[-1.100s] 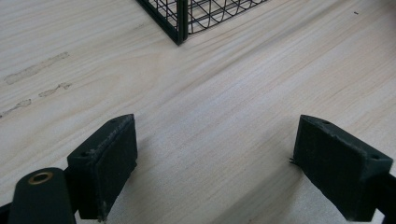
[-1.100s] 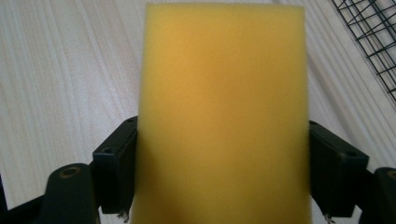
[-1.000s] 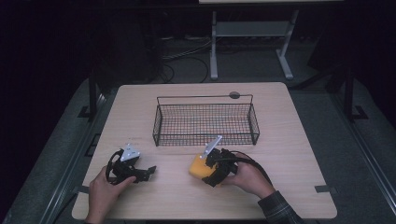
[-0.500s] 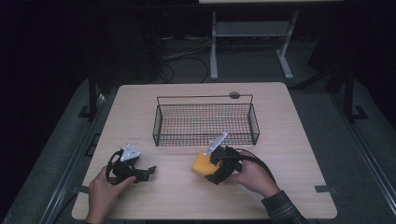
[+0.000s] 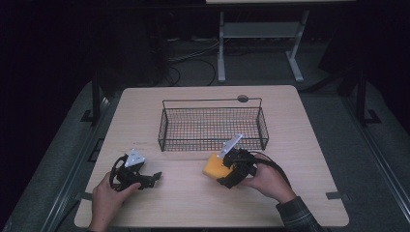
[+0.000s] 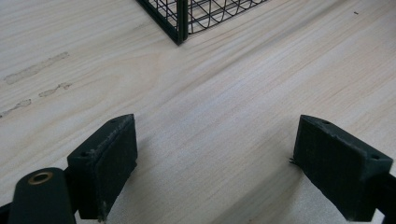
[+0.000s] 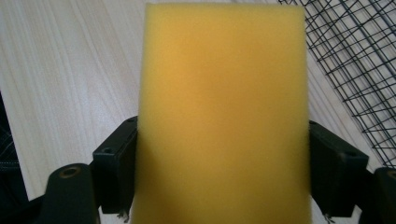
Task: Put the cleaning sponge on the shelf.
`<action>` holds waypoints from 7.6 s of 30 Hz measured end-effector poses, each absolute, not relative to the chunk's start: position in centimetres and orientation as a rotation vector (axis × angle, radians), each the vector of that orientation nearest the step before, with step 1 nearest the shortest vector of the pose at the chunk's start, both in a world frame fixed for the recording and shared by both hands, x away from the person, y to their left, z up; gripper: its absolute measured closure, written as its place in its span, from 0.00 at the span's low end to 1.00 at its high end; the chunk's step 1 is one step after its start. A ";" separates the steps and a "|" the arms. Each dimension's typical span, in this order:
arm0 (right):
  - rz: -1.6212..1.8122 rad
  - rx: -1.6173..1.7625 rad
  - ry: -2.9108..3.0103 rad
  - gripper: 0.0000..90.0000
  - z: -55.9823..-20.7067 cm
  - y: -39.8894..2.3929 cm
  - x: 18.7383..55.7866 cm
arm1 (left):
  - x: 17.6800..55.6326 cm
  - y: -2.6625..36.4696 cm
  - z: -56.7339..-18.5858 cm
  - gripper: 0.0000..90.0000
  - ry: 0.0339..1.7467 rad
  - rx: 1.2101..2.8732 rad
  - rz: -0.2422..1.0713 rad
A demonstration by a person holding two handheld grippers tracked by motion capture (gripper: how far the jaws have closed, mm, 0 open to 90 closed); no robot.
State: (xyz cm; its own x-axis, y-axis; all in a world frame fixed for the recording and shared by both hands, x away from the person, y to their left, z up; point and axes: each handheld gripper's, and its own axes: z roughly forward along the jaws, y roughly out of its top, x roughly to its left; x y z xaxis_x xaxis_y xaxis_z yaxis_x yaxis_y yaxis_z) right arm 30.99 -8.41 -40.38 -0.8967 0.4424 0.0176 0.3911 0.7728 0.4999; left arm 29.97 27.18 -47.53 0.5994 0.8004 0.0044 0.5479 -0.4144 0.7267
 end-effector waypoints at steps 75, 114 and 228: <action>0.791 0.922 2.667 0.26 -35.0 -16.8 34.7 | 30.0 27.2 -47.5 0.14 1.057 2.127 0.465; 0.785 1.052 2.538 0.26 -34.5 -19.9 40.2 | 30.0 27.2 -47.5 0.14 1.057 2.130 0.464; 0.793 1.123 2.589 0.17 -37.8 -17.8 43.9 | 30.0 27.2 -47.5 0.14 1.057 2.131 0.464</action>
State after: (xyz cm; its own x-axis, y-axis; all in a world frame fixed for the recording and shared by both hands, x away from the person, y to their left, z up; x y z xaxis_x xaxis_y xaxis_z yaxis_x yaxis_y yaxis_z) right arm 43.88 -17.78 -37.85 -0.6879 0.7255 0.0206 0.6127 0.5653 0.5523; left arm 29.98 27.21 -47.52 0.6023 0.7982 0.0084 0.5463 -0.4198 0.7248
